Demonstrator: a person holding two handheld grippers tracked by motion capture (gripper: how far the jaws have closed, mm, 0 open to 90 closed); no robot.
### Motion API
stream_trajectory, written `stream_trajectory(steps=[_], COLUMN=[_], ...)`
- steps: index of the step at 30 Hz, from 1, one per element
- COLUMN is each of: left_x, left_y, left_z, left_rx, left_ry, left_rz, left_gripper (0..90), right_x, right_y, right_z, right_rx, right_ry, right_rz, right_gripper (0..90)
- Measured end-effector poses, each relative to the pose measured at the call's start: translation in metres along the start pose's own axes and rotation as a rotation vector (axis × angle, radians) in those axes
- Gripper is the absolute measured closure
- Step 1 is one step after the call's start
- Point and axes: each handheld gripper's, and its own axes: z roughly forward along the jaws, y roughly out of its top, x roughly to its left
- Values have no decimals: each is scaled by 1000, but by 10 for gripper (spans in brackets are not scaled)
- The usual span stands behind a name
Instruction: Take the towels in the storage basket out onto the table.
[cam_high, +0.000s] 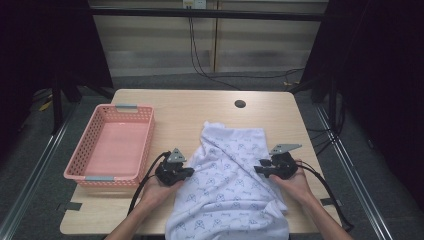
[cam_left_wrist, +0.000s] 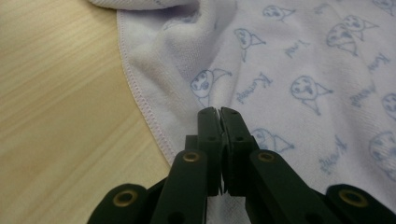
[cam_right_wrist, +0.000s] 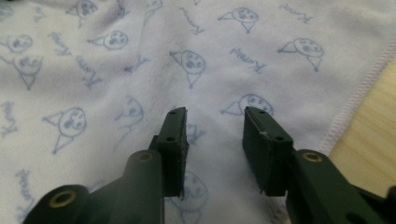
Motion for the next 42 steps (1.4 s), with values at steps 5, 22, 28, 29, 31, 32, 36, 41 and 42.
stream_trajectory(steps=[5, 22, 28, 29, 31, 32, 36, 41, 42], left_x=[-14, -25, -13, -15, -19, -21, -23, -28, -29], left_y=[-17, -22, 1, 2, 2, 0, -8, -11, -11], left_z=[-17, -43, -11, -9, -6, -6, -7, -12, -13], left_rx=[17, -69, -47, -38, -16, -5, 12, 28, 41], left_ry=[-55, -156, -126, -117, -123, -108, -112, -64, -40], left_rz=[-18, -111, -110, -91, -65, -57, -56, -10, 4], left_gripper=[881, 734, 678, 679, 680, 678, 660, 733, 773], right_x=[12, 21, -23, -26, -30, -31, -29, -28, -31], right_y=[-16, -27, 8, 10, 13, 13, 12, 17, 18], right_z=[-18, -62, -16, -11, 1, 6, 6, -28, -35], right_rx=[27, -44, -53, -49, -28, -4, -11, -132, -153], right_ry=[53, 42, -56, -54, -63, -64, -26, -31, -42], right_rz=[4, 21, 50, 55, 67, 73, 82, 95, 105], right_gripper=[867, 633, 518, 509, 496, 503, 795, 859, 859])
